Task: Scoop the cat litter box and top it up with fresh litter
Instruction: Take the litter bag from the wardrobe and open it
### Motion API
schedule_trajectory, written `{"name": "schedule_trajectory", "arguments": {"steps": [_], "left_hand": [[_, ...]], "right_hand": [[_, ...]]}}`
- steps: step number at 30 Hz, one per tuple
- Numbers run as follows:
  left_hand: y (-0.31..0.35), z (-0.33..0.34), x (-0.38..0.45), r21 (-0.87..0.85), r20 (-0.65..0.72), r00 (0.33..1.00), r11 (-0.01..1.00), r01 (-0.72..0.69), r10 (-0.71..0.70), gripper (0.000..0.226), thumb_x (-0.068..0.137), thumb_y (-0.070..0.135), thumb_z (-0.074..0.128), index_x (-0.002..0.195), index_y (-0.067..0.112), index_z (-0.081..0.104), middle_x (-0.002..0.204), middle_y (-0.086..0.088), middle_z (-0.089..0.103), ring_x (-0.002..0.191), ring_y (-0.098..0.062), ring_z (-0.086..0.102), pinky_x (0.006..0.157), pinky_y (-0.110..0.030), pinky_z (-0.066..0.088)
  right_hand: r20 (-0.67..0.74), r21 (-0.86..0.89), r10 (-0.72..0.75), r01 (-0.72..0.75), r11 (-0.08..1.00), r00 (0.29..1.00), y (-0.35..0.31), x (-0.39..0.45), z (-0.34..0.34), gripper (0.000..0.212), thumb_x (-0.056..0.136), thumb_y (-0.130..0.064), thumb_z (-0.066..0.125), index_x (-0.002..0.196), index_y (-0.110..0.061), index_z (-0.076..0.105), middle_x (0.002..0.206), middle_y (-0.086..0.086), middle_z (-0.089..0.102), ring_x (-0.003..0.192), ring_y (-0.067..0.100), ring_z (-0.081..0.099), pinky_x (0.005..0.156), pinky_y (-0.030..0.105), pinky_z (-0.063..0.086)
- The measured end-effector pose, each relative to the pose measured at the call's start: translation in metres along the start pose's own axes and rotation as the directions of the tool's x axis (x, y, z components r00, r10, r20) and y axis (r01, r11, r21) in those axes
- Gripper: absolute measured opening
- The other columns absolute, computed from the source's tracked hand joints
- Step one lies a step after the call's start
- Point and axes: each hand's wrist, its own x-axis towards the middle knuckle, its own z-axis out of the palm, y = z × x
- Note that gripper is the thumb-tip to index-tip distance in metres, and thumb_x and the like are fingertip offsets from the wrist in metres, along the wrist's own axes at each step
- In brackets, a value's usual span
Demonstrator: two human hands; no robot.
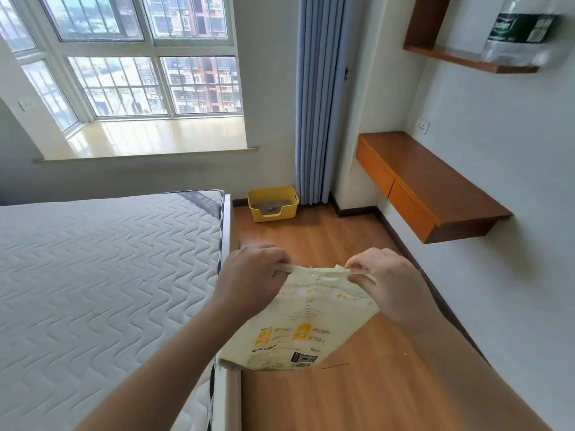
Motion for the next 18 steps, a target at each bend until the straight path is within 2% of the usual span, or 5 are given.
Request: {"name": "schedule_trajectory", "arguments": {"steps": [4, 6, 8, 13, 18], "left_hand": [[-0.022, 0.017, 0.049, 0.027, 0.014, 1.000, 1.000, 0.007, -0.007, 0.009, 0.083, 0.020, 0.067, 0.083, 0.025, 0.075, 0.079, 0.013, 0.068, 0.064, -0.008, 0.055, 0.058, -0.027, 0.047], [-0.031, 0.031, 0.075, 0.045, 0.006, 1.000, 0.999, 0.006, -0.007, 0.010, 0.081, 0.018, 0.068, 0.081, 0.025, 0.075, 0.077, 0.013, 0.068, 0.062, -0.006, 0.051, 0.054, -0.022, 0.040], [-0.040, 0.046, 0.103, 0.073, 0.009, 1.000, 0.997, 0.016, -0.017, 0.009, 0.082, 0.019, 0.068, 0.082, 0.025, 0.075, 0.077, 0.012, 0.069, 0.061, -0.007, 0.051, 0.055, -0.023, 0.040], [-0.060, 0.088, 0.185, 0.098, 0.037, 0.995, 0.991, 0.088, -0.092, 0.011, 0.087, 0.026, 0.064, 0.086, 0.027, 0.075, 0.080, 0.013, 0.067, 0.066, -0.009, 0.055, 0.062, -0.028, 0.048], [-0.074, 0.120, 0.262, 0.153, 0.080, 0.985, 0.978, 0.142, -0.155, 0.017, 0.091, 0.035, 0.060, 0.087, 0.027, 0.074, 0.077, 0.016, 0.058, 0.067, -0.006, 0.049, 0.062, -0.023, 0.040]], "right_hand": [[0.014, 0.042, -0.074, 0.073, 0.996, 0.997, -0.004, 0.053, 0.012, 0.033, 0.084, -0.043, 0.068, 0.113, -0.028, 0.064, 0.109, -0.012, 0.066, 0.100, 0.010, 0.058, 0.086, 0.031, 0.045], [0.038, 0.069, -0.105, 0.102, 0.992, 0.994, 0.000, 0.084, 0.025, 0.037, 0.086, -0.043, 0.065, 0.119, -0.027, 0.062, 0.114, -0.011, 0.065, 0.104, 0.011, 0.057, 0.089, 0.032, 0.043], [0.067, 0.090, -0.123, 0.117, 0.989, 0.990, 0.010, 0.116, 0.043, 0.035, 0.089, -0.040, 0.062, 0.122, -0.026, 0.061, 0.115, -0.010, 0.065, 0.105, 0.012, 0.056, 0.091, 0.033, 0.042], [0.019, 0.163, -0.137, 0.132, 0.978, 0.990, 0.060, 0.194, 0.085, 0.020, 0.095, -0.026, 0.054, 0.110, -0.021, 0.067, 0.098, -0.004, 0.069, 0.088, 0.019, 0.062, 0.076, 0.034, 0.049], [0.018, 0.104, -0.183, 0.180, 0.978, 0.983, 0.112, 0.268, 0.094, 0.017, 0.095, -0.026, 0.051, 0.098, -0.022, 0.067, 0.082, -0.006, 0.068, 0.075, 0.017, 0.059, 0.069, 0.035, 0.049]]}}
